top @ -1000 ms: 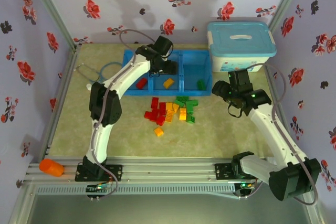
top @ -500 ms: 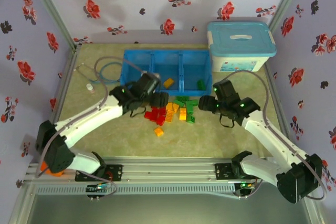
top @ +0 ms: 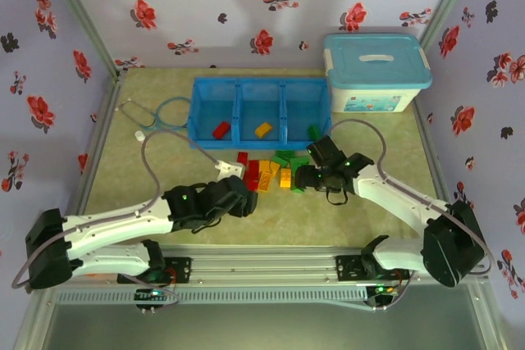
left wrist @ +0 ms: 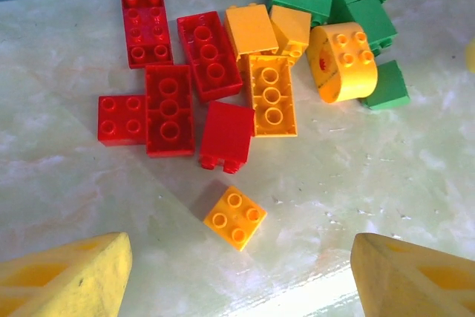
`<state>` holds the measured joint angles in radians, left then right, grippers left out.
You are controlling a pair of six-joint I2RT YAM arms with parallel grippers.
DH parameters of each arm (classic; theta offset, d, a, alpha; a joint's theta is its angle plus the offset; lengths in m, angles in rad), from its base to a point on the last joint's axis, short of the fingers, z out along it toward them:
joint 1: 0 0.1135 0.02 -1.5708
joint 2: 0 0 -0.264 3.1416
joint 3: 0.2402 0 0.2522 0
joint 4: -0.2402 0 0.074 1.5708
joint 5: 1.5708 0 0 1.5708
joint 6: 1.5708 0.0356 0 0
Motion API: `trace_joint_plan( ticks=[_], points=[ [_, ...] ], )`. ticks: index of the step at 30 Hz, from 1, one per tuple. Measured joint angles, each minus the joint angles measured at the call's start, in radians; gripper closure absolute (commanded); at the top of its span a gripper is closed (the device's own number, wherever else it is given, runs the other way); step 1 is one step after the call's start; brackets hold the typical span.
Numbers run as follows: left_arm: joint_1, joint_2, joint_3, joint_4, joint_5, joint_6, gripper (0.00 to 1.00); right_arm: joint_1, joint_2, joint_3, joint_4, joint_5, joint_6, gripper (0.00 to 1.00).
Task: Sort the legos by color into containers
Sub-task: Pick up the lego from the center of the table.
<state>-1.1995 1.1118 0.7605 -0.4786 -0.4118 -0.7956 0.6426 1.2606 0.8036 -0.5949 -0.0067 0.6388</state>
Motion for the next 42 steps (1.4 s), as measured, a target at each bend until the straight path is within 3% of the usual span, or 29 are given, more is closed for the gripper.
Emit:
trace_joint_plan(
  ticks=[14,25,32,42],
  points=[
    [-0.013,-0.219,-0.19,-0.001,-0.021,-0.087,0.24,0.046,0.205,0.009,0.087,0.007,0.027,0.33],
    [-0.011,-0.247,-0.243,0.0,-0.026,-0.115,0.27,0.05,0.335,0.062,0.128,0.018,0.046,0.42],
    [0.002,-0.249,-0.245,0.01,-0.026,-0.115,0.29,0.076,0.35,0.059,0.14,0.045,0.087,0.59],
    [0.007,-0.249,-0.267,0.035,-0.026,-0.116,0.3,0.119,0.324,0.052,0.144,0.071,0.127,0.65]
  ],
)
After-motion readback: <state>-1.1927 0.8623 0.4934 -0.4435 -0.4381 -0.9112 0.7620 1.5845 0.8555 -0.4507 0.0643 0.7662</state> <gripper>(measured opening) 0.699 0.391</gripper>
